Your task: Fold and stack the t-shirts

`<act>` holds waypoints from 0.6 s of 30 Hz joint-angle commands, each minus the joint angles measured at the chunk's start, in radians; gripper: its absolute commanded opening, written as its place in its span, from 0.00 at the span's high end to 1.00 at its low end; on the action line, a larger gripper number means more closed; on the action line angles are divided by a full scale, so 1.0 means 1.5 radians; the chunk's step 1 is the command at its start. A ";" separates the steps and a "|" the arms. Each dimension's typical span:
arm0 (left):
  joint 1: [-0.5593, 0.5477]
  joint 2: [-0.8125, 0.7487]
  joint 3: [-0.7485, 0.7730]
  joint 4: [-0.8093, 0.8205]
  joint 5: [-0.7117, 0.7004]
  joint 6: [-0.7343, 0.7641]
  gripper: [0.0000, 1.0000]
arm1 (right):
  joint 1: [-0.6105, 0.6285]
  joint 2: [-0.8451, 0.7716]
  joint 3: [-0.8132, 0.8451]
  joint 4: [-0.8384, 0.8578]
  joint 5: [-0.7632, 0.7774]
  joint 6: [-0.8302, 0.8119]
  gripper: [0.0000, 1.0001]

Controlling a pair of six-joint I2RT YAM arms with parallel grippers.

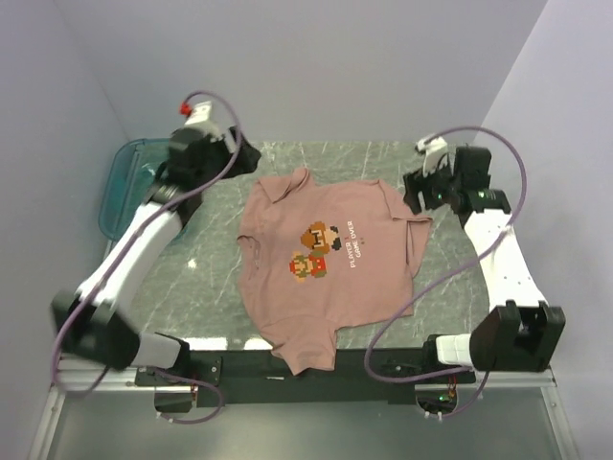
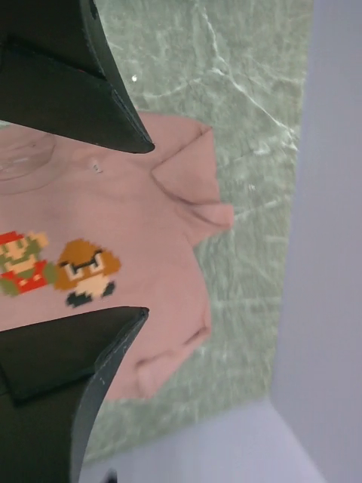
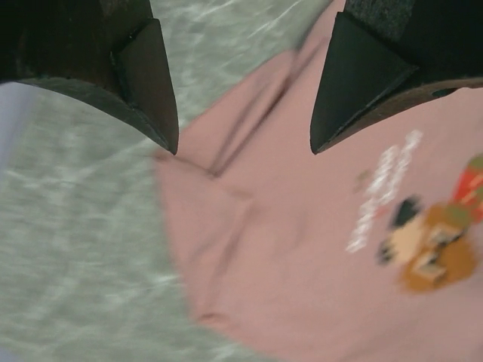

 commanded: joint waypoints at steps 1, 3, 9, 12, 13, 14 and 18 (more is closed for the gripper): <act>0.027 -0.092 -0.139 0.018 0.079 -0.029 0.13 | -0.002 -0.048 -0.110 -0.094 -0.172 -0.061 0.24; 0.034 -0.157 -0.234 0.011 0.116 -0.060 0.16 | -0.017 -0.088 -0.167 -0.069 -0.161 -0.047 0.24; 0.035 -0.286 -0.405 -0.024 0.151 -0.137 0.22 | -0.055 -0.096 -0.218 -0.036 -0.150 -0.026 0.24; 0.035 -0.302 -0.453 -0.062 0.161 -0.193 0.30 | -0.055 -0.090 -0.228 -0.060 -0.181 -0.040 0.26; 0.035 -0.303 -0.469 -0.073 0.165 -0.205 0.30 | -0.055 -0.090 -0.227 -0.088 -0.187 -0.049 0.26; 0.035 -0.307 -0.481 -0.081 0.173 -0.228 0.31 | -0.055 -0.090 -0.227 -0.104 -0.192 -0.064 0.27; 0.032 -0.339 -0.551 -0.089 0.208 -0.292 0.31 | -0.055 -0.091 -0.241 -0.163 -0.142 -0.151 0.27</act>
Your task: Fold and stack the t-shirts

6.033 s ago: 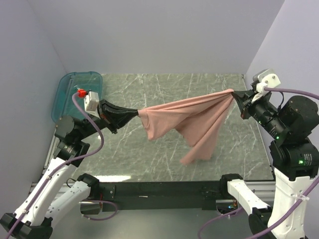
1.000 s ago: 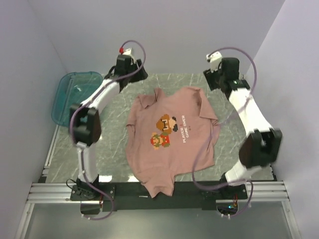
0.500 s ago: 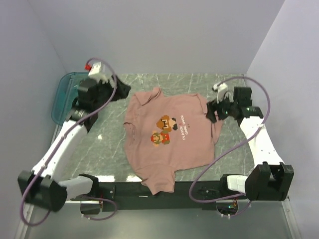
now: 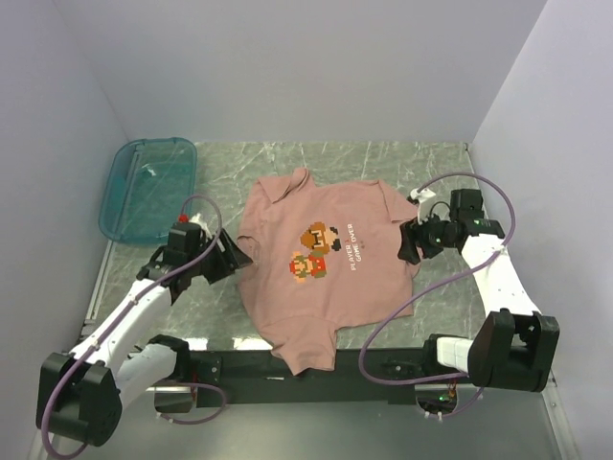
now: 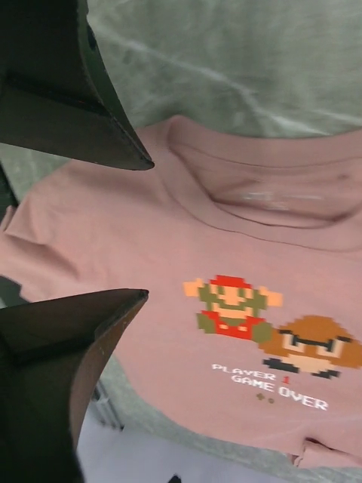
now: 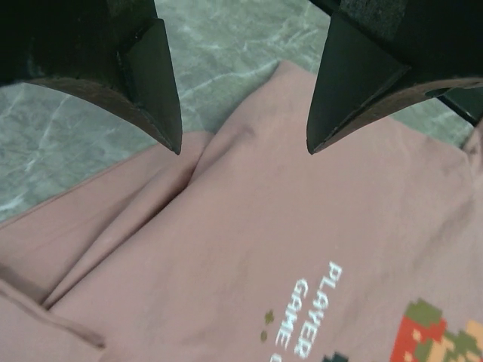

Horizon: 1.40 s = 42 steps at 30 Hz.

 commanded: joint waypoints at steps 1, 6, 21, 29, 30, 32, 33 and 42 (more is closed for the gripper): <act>-0.008 -0.039 -0.054 -0.006 0.051 -0.084 0.32 | -0.002 -0.004 -0.018 -0.069 0.048 -0.085 0.27; -0.043 -0.047 -0.063 -0.071 -0.020 -0.133 0.33 | -0.002 0.026 -0.068 -0.063 0.101 -0.112 0.27; -0.146 0.164 -0.022 -0.078 -0.180 -0.181 0.61 | -0.002 0.026 -0.096 -0.015 0.059 -0.078 0.29; -0.092 0.158 0.012 -0.140 -0.281 -0.171 1.00 | -0.002 -0.001 -0.093 -0.022 0.069 -0.083 0.29; -0.062 0.134 0.012 -0.145 -0.293 -0.176 1.00 | -0.002 -0.004 -0.092 -0.022 0.072 -0.083 0.29; -0.032 0.065 0.012 -0.168 -0.304 -0.190 1.00 | -0.002 -0.012 -0.091 -0.021 0.087 -0.081 0.29; -0.008 0.044 0.015 -0.177 -0.320 -0.192 1.00 | -0.003 -0.012 -0.090 -0.020 0.093 -0.081 0.29; 0.028 -0.016 0.052 -0.222 -0.240 -0.130 0.57 | -0.003 0.012 -0.059 -0.006 0.083 -0.039 0.29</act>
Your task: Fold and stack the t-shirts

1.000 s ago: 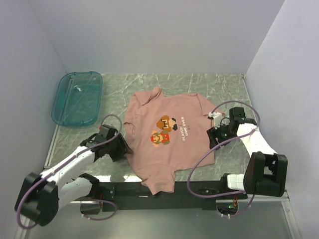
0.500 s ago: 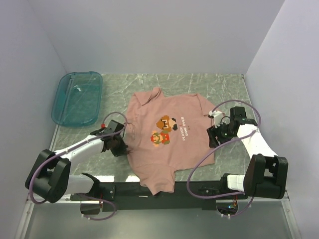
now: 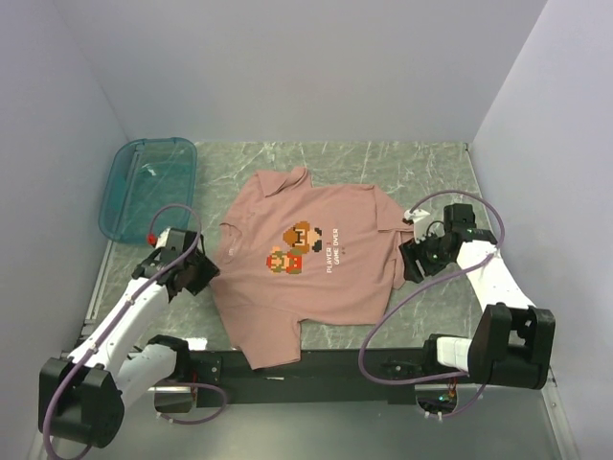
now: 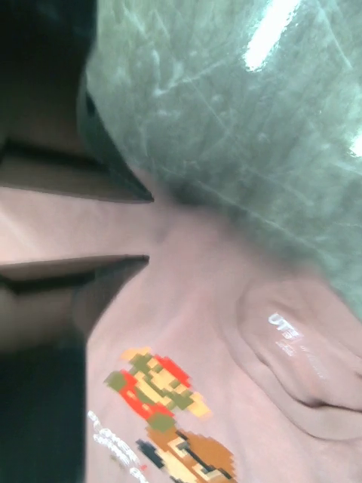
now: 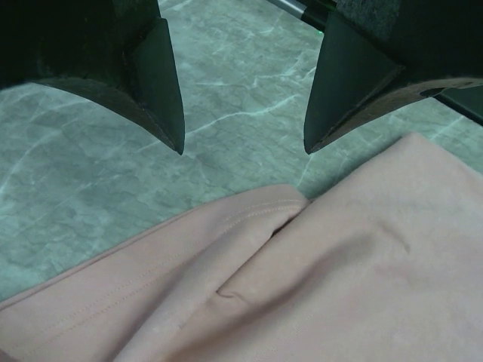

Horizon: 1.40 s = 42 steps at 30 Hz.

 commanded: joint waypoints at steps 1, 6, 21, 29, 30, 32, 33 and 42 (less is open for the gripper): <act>0.004 -0.002 0.051 -0.032 0.039 0.055 0.49 | -0.003 0.018 0.037 0.010 -0.031 0.026 0.29; 0.004 -0.084 0.109 -0.008 0.086 0.170 0.14 | -0.003 0.073 0.070 0.010 -0.077 0.047 0.29; 0.003 -0.226 0.071 0.202 0.252 0.405 0.10 | -0.010 0.208 0.102 -0.028 -0.049 0.081 0.44; 0.003 -0.233 0.068 0.215 0.247 0.415 0.10 | 0.043 0.266 0.125 -0.018 -0.016 0.126 0.43; 0.003 -0.236 0.066 0.215 0.246 0.415 0.10 | 0.051 0.269 0.124 -0.013 -0.008 0.132 0.43; 0.003 -0.241 0.067 0.215 0.244 0.415 0.10 | 0.070 0.278 0.123 -0.003 0.020 0.146 0.45; 0.004 -0.241 0.066 0.216 0.244 0.416 0.10 | 0.073 0.280 0.121 -0.001 0.030 0.149 0.47; 0.003 -0.253 0.064 0.217 0.241 0.416 0.10 | 0.054 0.204 0.192 -0.053 0.194 0.114 1.00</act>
